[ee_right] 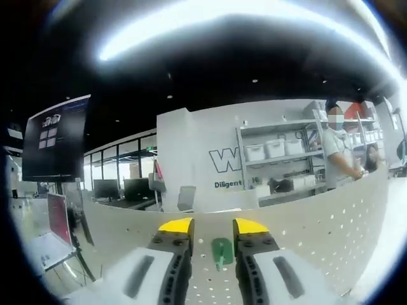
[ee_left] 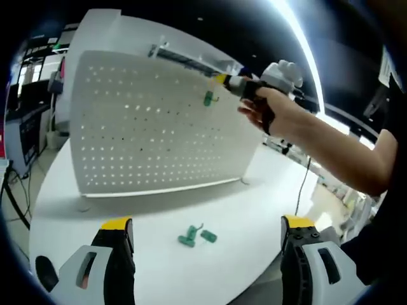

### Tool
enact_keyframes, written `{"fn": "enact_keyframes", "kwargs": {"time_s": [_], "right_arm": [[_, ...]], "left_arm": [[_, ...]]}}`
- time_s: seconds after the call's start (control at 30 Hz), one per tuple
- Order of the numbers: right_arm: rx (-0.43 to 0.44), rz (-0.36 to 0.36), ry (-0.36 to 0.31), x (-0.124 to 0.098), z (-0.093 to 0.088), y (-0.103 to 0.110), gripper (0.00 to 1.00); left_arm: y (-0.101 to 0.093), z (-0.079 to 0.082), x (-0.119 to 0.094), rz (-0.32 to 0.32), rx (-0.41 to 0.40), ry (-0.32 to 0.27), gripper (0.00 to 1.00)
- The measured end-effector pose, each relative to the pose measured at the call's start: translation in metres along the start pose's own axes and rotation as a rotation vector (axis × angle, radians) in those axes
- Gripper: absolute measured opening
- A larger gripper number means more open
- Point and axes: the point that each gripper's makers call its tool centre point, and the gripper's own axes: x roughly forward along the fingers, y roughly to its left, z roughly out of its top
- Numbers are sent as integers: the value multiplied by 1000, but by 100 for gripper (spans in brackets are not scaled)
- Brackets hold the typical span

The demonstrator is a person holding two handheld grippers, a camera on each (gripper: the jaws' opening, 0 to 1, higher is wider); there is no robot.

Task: Insert the hook assembly into the mounting plate slot until the hook locks in place.

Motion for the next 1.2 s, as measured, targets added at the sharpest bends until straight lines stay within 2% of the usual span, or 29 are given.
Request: {"fn": "enact_keyframes", "kwargs": {"time_s": [0.33, 0.4, 0.53, 0.8, 0.83, 0.87, 0.93, 1.2], "right_arm": [[-41, 84, 55, -36, -6, -6, 23], [-88, 128, 91, -45, -14, -5, 23], [-110, 141, 126, -63, -26, -11, 23], [-144, 186, 220, -105, -64, -18, 24], [-164, 191, 225, -107, -66, -18, 24], [-252, 214, 252, -115, -77, -17, 24], [-289, 241, 283, -124, -89, -13, 24], [-262, 278, 371, -163, -122, -10, 25]], "left_arm": [[17, -11, -16, 56, 8, 29, 97], [17, -11, -19, 60, 11, 28, 97], [20, -13, -21, 74, 13, 33, 97], [19, -18, -24, 84, 12, 44, 96], [19, -18, -24, 85, 12, 45, 96], [18, -18, -24, 86, 12, 46, 96], [18, -19, -24, 88, 9, 48, 96], [17, -22, -28, 96, 6, 50, 95]]}}
